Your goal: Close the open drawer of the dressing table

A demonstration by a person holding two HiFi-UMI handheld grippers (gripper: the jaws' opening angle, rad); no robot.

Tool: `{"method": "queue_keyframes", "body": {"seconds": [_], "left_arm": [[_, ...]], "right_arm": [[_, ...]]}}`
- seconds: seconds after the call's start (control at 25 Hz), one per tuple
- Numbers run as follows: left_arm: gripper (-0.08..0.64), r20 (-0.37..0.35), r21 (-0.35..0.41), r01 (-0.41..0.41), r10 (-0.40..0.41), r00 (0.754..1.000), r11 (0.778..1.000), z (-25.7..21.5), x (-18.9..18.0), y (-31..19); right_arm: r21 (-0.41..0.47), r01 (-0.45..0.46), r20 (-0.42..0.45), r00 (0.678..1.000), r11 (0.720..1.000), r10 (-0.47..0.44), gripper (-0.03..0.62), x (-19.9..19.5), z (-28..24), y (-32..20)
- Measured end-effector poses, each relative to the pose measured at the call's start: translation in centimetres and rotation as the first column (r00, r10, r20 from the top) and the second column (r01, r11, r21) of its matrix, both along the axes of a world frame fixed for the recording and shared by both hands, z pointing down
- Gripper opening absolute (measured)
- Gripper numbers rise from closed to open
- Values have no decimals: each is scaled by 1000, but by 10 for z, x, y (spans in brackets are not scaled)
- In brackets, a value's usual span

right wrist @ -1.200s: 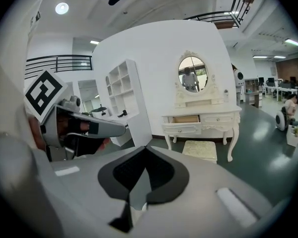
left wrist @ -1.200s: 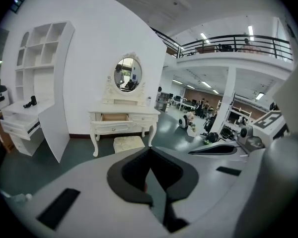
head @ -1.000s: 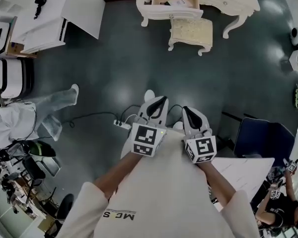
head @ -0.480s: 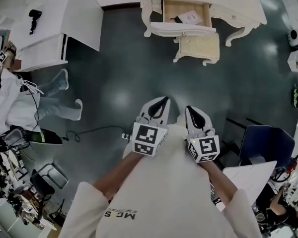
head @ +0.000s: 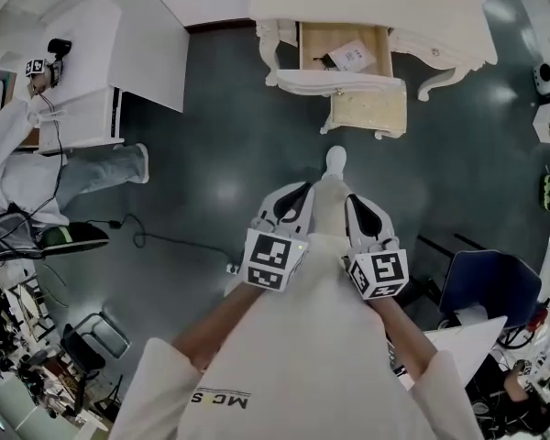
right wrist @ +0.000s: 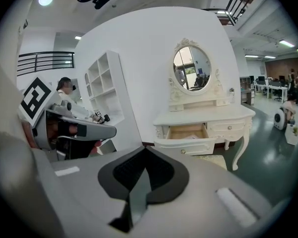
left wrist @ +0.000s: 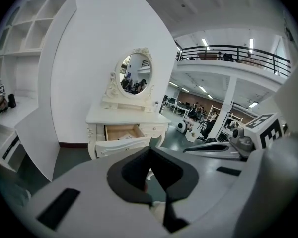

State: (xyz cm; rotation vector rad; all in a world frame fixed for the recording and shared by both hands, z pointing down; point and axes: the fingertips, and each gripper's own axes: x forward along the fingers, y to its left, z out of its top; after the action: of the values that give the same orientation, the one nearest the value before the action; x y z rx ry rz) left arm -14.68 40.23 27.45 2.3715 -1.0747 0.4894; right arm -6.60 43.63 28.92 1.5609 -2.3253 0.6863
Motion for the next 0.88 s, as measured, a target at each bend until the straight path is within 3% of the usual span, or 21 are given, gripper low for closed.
{"method": "queue_keyframes", "body": {"seconds": [0.56, 0.88], "left_arm": [[9, 87, -24, 73, -71, 994, 997, 3, 87, -140], [9, 131, -52, 99, -91, 987, 994, 14, 118, -182]], "right_arm": [[0, 142, 53, 988, 990, -142, 0, 80, -8, -162], [-30, 188, 79, 980, 982, -185, 0, 105, 5, -206]]}}
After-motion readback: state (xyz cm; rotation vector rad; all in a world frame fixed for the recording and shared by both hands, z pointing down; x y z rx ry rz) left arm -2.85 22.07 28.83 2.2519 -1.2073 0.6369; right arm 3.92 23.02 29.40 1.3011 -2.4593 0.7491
